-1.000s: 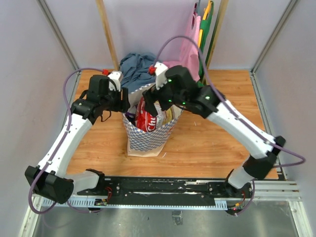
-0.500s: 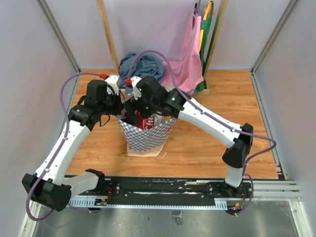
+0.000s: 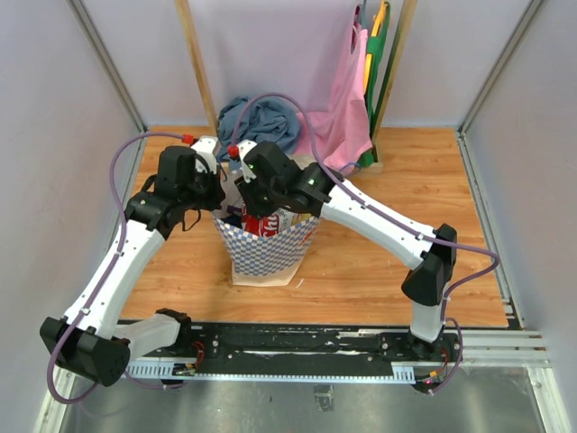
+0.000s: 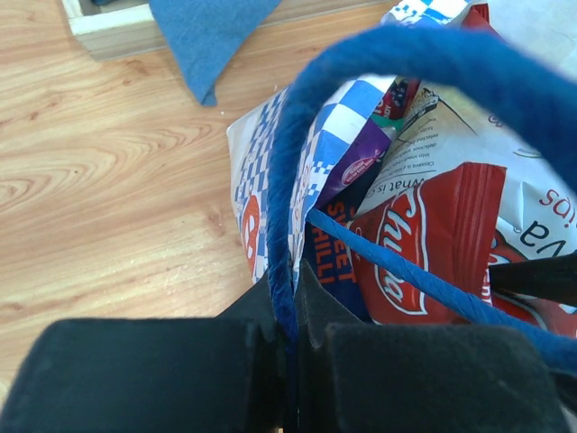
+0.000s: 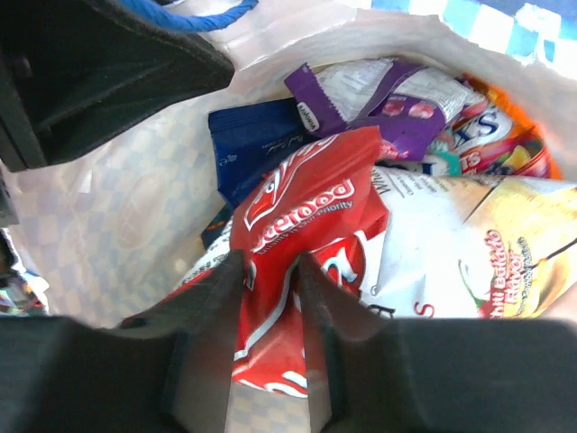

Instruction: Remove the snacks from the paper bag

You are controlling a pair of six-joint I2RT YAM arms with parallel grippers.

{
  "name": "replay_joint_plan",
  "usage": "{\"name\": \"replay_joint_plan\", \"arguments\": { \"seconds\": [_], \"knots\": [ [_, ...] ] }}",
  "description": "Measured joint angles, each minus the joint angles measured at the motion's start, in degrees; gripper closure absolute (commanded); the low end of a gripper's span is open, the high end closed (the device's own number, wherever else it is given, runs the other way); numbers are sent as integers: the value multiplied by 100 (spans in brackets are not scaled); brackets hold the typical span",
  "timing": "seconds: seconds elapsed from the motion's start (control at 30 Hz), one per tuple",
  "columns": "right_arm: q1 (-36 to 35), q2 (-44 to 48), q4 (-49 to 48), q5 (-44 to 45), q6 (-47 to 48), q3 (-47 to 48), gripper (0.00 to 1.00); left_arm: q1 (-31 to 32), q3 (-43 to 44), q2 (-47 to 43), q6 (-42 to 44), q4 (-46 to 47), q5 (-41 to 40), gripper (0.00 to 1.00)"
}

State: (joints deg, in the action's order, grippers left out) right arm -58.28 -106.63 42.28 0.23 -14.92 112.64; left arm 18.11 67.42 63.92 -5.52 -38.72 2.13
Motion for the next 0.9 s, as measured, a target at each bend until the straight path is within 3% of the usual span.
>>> {"name": "replay_joint_plan", "arguments": {
  "seconds": [0.07, 0.1, 0.3, 0.53, 0.9],
  "knots": [
    [0, -7, 20, 68, 17, 0, 97, 0, 0, -4, 0, 0, -2, 99],
    [0, -11, 24, 109, -2, 0, 99, 0, 0, -11, 2, -2, -2, 99],
    [-2, -13, 153, 229, 57, 129, 99, 2, -4, -35, 13, -7, -2, 100],
    [-9, 107, 529, 529, 372, 933, 99, 2, -79, -105, 15, 24, -15, 99],
    [-35, 2133, 424, 1506, 1161, 1609, 99, 2, -111, -140, 15, 48, -87, 99]
  ]
}}
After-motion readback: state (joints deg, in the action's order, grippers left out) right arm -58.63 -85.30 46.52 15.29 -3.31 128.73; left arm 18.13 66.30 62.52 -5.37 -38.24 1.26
